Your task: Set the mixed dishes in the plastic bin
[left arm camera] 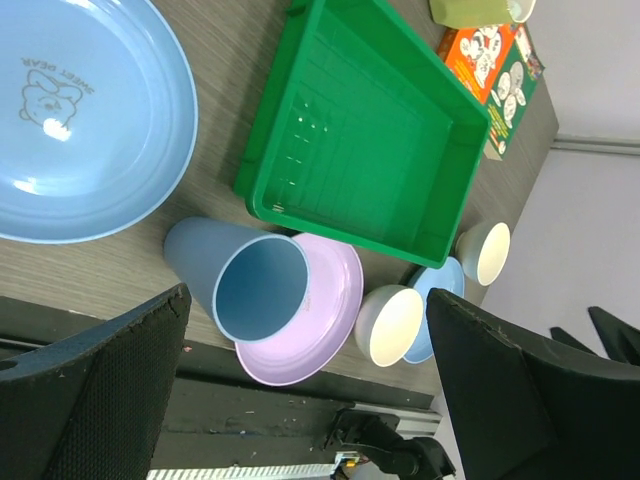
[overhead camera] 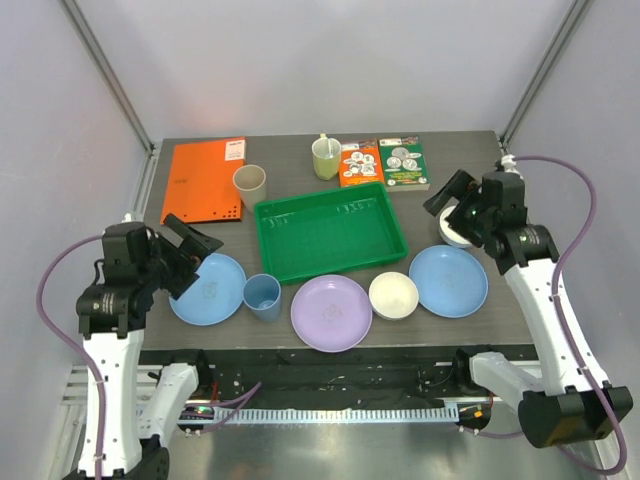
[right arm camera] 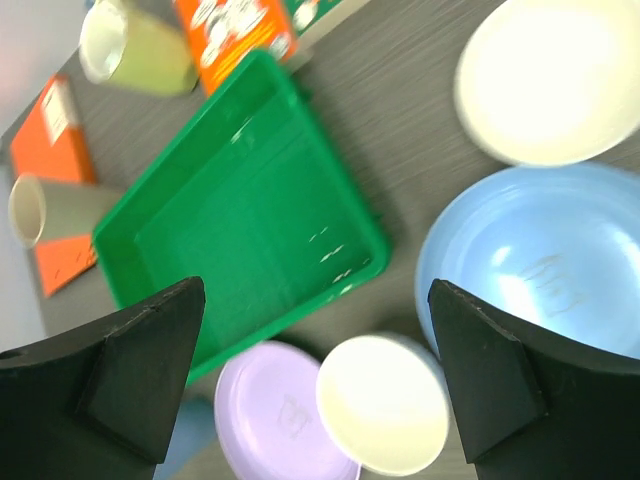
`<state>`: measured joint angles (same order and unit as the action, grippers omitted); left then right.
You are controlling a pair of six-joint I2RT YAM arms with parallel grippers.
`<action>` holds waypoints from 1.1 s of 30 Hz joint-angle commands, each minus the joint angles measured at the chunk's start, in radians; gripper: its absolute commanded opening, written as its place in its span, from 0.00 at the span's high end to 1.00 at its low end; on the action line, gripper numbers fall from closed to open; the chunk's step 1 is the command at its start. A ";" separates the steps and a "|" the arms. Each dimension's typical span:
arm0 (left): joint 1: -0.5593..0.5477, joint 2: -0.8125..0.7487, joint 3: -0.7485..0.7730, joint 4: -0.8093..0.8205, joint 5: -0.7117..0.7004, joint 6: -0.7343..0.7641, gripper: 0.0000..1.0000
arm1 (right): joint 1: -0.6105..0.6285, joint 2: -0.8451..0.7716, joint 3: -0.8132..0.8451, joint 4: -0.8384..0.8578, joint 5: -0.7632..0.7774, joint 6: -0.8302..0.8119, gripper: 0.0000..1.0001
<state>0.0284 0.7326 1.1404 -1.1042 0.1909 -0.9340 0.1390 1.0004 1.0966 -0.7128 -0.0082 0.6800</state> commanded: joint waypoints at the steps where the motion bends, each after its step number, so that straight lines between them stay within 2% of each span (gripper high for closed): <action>1: 0.002 0.057 0.016 0.043 0.007 0.021 0.00 | -0.062 0.038 0.101 -0.076 0.112 -0.079 0.00; 5: 0.001 0.111 0.035 0.064 0.036 0.015 0.00 | -0.125 0.049 0.076 -0.140 0.151 -0.019 0.01; 11: 0.001 0.139 0.015 0.057 0.047 -0.020 0.00 | -0.252 0.015 -0.121 -0.223 0.280 0.079 0.00; 16: 0.002 0.101 -0.096 0.046 0.148 -0.127 0.02 | -0.349 0.052 -0.204 -0.218 0.179 0.162 0.00; 22: -0.001 0.080 -0.087 0.017 0.096 -0.082 0.02 | -0.394 0.078 -0.224 -0.215 0.235 0.113 0.02; 33: -0.019 0.013 -0.146 0.049 0.122 -0.075 0.02 | -0.424 0.098 -0.356 -0.172 0.174 0.039 0.12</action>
<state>0.0139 0.7658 1.0046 -1.0874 0.2855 -1.0286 -0.2794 1.1027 0.7483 -0.9035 0.1776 0.7475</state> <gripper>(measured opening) 0.980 0.885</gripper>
